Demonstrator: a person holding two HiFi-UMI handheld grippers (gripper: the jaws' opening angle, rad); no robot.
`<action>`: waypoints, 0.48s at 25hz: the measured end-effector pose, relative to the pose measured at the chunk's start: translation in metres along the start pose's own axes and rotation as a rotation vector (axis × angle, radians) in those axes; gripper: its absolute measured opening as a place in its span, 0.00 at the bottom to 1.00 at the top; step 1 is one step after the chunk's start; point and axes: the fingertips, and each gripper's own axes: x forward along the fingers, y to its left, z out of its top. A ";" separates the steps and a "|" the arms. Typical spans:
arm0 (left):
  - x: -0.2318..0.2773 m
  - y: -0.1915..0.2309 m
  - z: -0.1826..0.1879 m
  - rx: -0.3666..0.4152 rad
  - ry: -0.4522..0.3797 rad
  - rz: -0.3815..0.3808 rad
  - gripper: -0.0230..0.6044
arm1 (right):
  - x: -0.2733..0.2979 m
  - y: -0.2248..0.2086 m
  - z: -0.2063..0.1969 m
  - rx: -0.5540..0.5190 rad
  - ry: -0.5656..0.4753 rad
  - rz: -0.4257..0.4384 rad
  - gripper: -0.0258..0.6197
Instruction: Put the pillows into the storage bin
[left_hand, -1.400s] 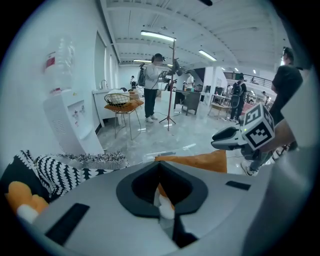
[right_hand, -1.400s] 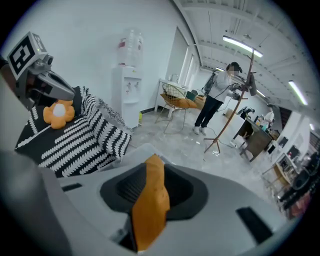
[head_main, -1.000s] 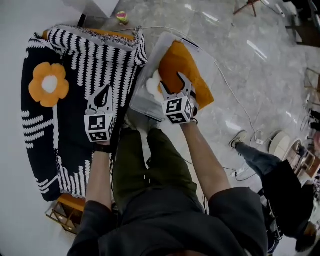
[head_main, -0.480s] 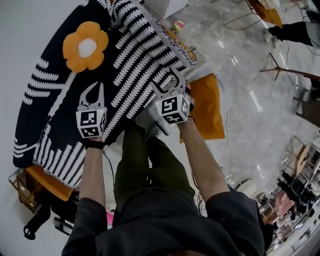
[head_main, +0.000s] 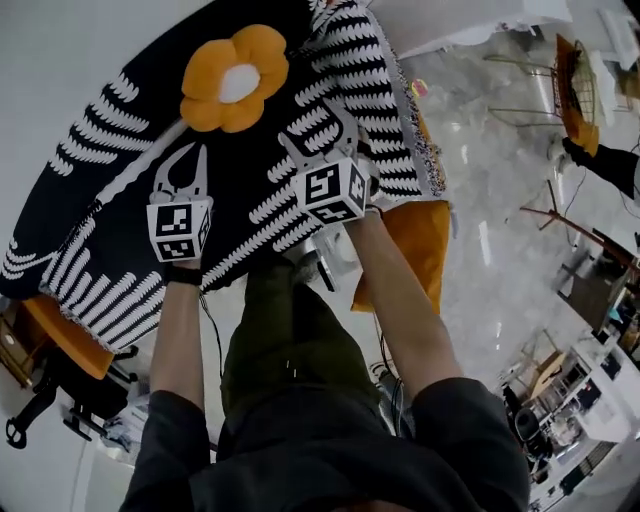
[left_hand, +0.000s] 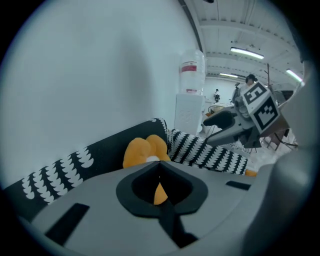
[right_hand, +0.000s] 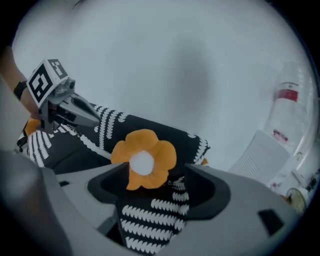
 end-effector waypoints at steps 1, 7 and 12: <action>0.009 0.011 -0.001 -0.008 0.001 0.004 0.04 | 0.017 0.000 0.007 -0.011 0.000 0.011 0.55; 0.059 0.064 -0.015 -0.028 0.011 0.012 0.04 | 0.111 0.002 0.021 -0.091 0.030 0.048 0.55; 0.074 0.084 -0.042 -0.052 0.036 0.015 0.04 | 0.165 -0.003 0.013 -0.126 0.068 0.051 0.55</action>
